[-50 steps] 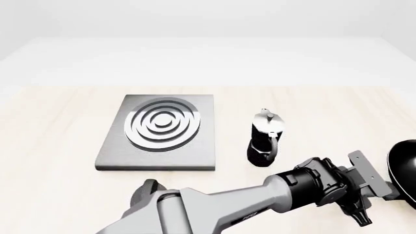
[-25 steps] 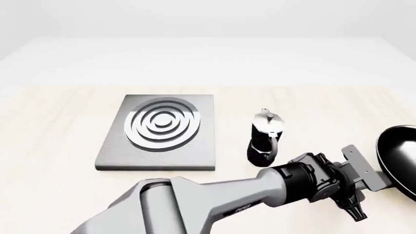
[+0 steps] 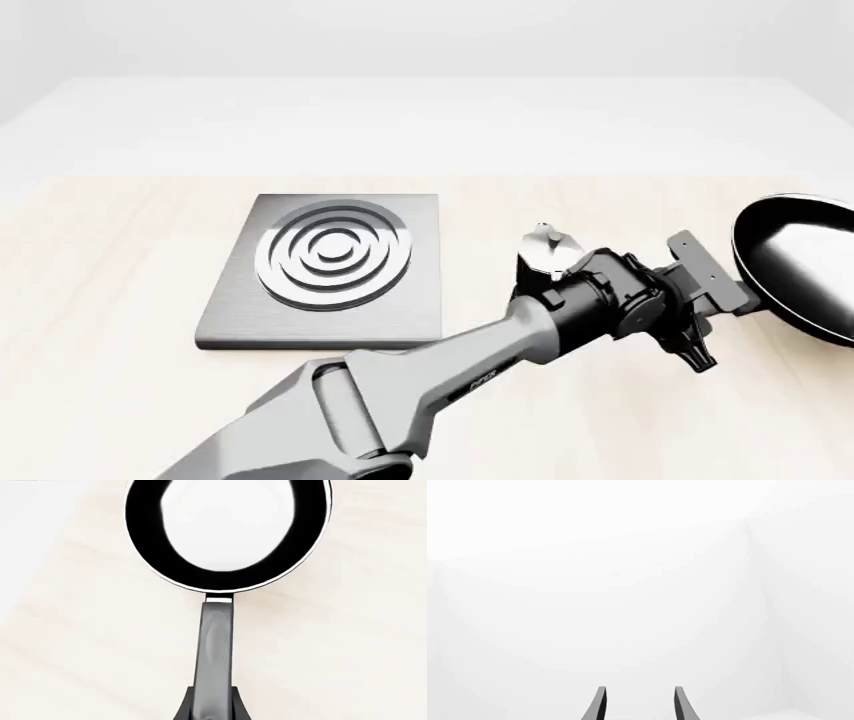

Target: Put the frying pan on the stove.

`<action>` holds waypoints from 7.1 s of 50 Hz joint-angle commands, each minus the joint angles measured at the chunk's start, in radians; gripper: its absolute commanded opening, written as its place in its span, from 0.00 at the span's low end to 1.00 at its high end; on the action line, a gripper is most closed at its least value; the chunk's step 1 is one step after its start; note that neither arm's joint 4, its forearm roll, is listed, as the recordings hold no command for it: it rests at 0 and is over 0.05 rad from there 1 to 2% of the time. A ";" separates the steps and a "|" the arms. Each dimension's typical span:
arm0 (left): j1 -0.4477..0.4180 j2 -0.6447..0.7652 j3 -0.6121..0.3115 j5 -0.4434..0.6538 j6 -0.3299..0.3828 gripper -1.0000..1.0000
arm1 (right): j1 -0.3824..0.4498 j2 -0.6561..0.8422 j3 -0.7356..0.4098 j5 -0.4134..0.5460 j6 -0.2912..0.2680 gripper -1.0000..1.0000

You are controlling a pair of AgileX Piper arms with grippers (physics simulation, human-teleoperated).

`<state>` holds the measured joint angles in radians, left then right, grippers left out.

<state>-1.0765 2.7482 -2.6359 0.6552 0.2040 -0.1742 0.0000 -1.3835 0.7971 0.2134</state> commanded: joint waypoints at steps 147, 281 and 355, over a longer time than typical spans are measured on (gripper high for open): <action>0.456 -1.348 1.667 -0.652 0.031 0.00 | -0.020 0.000 0.127 -0.141 -0.001 1.00; 0.738 -2.084 2.225 -0.253 -0.195 0.00 | -0.027 0.000 0.058 -0.081 -0.011 1.00; 0.755 -1.888 2.323 -0.452 -0.231 0.00 | -0.032 0.000 0.066 -0.094 -0.007 1.00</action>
<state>-0.3129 0.8349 -0.2958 0.2483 -0.0441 -0.2047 0.0001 -1.3172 0.7040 0.2048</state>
